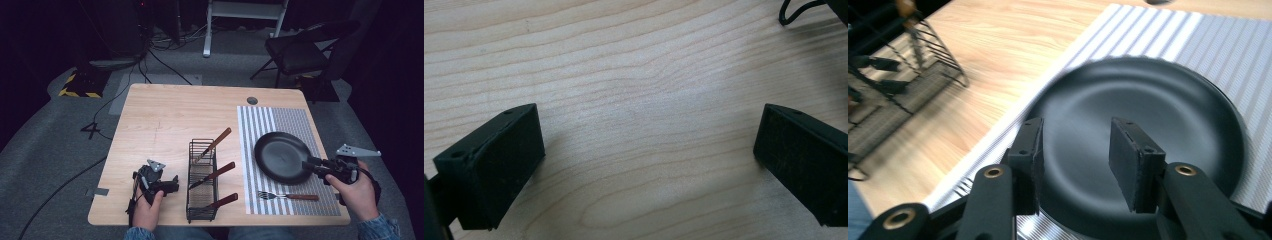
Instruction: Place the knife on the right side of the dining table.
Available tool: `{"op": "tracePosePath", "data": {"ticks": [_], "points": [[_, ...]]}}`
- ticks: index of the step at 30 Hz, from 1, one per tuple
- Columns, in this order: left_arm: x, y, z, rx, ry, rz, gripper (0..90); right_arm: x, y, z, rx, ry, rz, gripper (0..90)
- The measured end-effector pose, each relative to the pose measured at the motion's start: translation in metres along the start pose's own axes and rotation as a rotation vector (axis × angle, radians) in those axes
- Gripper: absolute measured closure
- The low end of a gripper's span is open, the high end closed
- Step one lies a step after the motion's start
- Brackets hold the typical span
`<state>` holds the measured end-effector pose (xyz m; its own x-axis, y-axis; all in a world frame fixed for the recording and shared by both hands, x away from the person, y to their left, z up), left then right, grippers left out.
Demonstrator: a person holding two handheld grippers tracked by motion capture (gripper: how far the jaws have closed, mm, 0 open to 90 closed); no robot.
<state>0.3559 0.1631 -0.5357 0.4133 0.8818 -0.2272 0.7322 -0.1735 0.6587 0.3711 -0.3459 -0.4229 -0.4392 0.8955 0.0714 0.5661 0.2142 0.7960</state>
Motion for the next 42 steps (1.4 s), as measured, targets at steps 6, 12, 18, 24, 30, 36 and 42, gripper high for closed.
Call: {"op": "tracePosePath", "data": {"ticks": [6,12,18,24,30,36,42], "points": [[0.000,0.000,0.000,0.000,0.000,0.000,0.0,0.021,0.038,0.002,0.004,0.047,-0.063,59.0],[0.000,0.000,0.000,0.001,-0.003,0.003,0.0,0.040,0.069,0.009,-0.001,0.077,-0.138,59.3],[0.000,0.000,0.000,0.002,-0.003,0.005,0.0,0.063,0.089,0.019,0.018,0.137,-0.164,60.3],[0.000,0.000,0.000,0.002,-0.004,0.005,0.0,0.089,0.113,0.032,0.047,0.180,-0.191,61.0],[0.000,0.000,0.000,0.002,-0.004,0.005,0.0,0.111,0.136,0.046,0.083,0.218,-0.182,61.4],[0.000,0.000,0.000,0.003,-0.004,0.006,0.0,0.132,0.148,0.060,0.097,0.223,-0.195,62.0],[0.001,0.000,0.000,0.004,-0.003,0.008,0.0,0.150,0.153,0.079,0.111,0.218,-0.209,62.3]]}}
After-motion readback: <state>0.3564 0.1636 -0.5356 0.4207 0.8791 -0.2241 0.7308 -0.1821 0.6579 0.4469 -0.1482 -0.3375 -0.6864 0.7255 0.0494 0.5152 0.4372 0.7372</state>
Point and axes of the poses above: each handheld gripper's, and its own axes: z roughly forward along the jaws, y roughly out of its top, x roughly to its left, the point moved 4 cm from there along z, roughly forward along the jaws, and after that the axes turned 15 degrees about -y, right-handed, at the moved point
